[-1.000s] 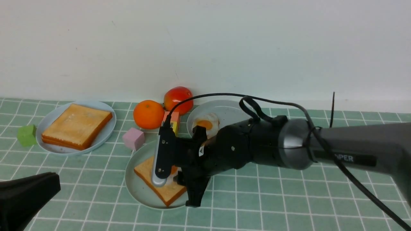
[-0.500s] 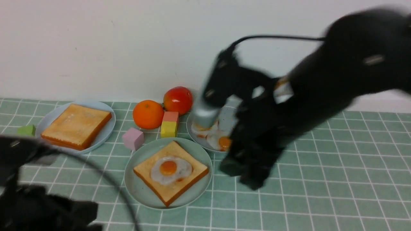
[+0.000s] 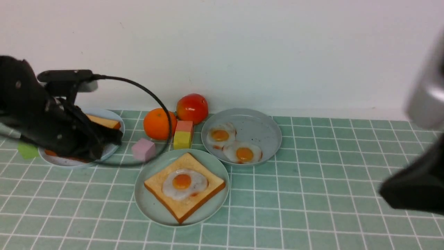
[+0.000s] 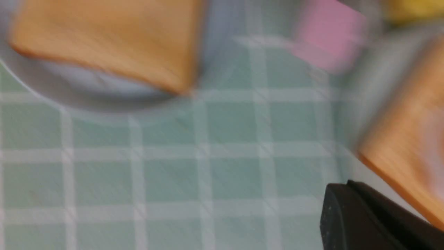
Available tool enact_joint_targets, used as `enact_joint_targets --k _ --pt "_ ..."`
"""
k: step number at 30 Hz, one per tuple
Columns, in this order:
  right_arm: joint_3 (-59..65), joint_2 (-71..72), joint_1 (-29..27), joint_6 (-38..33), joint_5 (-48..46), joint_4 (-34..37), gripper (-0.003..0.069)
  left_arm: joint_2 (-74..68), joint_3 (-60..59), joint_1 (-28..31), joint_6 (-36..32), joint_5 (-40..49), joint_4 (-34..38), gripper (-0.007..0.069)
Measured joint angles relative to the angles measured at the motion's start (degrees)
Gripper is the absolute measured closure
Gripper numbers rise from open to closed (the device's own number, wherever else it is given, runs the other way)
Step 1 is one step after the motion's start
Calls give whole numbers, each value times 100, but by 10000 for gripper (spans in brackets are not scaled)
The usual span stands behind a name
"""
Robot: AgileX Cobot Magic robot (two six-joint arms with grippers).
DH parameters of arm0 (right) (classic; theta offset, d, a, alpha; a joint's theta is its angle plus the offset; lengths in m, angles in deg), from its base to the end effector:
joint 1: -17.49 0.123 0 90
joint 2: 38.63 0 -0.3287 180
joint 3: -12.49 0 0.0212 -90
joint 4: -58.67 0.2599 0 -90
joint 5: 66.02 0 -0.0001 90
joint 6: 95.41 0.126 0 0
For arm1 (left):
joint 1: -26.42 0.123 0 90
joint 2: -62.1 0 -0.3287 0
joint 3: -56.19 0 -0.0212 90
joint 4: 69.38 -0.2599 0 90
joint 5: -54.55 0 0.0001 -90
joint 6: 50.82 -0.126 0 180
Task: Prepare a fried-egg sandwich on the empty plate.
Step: Use the left arm to grab a slice of bread
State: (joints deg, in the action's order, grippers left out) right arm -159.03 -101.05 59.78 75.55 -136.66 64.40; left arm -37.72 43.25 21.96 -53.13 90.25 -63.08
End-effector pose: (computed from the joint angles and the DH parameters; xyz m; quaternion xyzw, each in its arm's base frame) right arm 0.1137 0.1195 0.4213 -0.4083 0.8500 0.1420 0.3009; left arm 0.3682 -0.0368 0.2589 0.0226 0.9613 -0.0481 0.2705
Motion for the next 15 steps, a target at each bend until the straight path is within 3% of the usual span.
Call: enact_joint_targets --k 3,6,15 --pt "287 379 0 20 8 -67 672 -684 536 236 -268 -128 -78 625" --pt "554 733 0 97 59 -77 670 -1298 1125 336 -432 -214 -464 563" --pt "794 1108 0 444 226 -107 662 -2369 2001 343 -487 -637 -1053 229"
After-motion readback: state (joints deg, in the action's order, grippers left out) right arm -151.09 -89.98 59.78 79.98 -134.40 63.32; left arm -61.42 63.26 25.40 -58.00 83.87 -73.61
